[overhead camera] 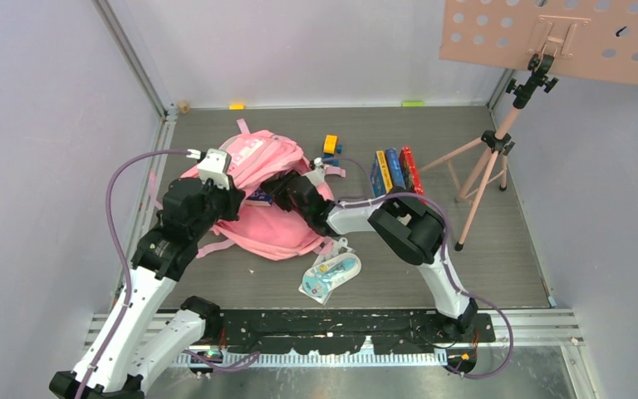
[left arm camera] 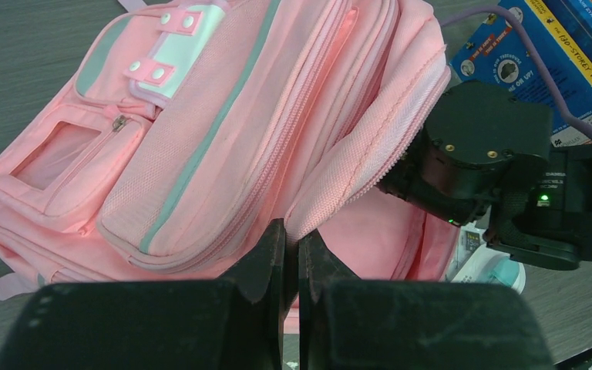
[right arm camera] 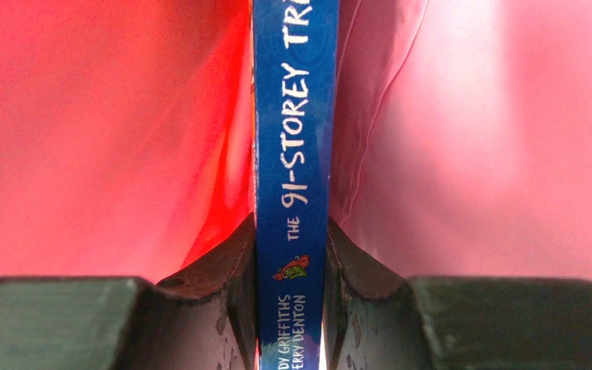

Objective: Pack the student bag
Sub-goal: Place the book in the student bag.

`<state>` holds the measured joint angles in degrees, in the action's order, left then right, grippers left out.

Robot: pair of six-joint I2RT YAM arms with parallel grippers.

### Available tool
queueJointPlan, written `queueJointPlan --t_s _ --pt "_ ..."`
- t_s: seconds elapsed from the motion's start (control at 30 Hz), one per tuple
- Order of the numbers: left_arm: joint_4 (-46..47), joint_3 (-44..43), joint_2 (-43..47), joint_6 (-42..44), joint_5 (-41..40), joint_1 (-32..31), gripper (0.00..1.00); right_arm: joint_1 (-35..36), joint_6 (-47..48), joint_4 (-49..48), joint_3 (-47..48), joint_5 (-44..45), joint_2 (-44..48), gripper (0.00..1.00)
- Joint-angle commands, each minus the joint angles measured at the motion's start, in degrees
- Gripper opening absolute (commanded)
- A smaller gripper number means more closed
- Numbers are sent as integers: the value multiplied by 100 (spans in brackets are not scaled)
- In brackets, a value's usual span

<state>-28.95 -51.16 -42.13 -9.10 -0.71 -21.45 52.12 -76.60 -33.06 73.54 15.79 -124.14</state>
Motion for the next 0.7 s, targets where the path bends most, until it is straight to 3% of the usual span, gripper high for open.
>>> queueJointPlan --t_s 0.0,0.2,0.27,0.33,0.53,0.67 --pt "722 -97 91 -178 241 19 0 24 386 -68 664 628 -315 6" --pt "715 -95 81 -179 241 19 0 146 747 109 1135 579 -571 38" --pt "707 -88 94 -166 205 18 0 154 864 133 1075 573 -481 51" --pt "698 -81 113 -147 167 18 0 162 1028 62 728 699 -292 57" --pt "681 -79 141 -109 117 21 0 187 1656 132 -37 1063 397 65" --pt "676 -72 152 -100 119 24 0 260 1930 137 -396 1248 709 64"
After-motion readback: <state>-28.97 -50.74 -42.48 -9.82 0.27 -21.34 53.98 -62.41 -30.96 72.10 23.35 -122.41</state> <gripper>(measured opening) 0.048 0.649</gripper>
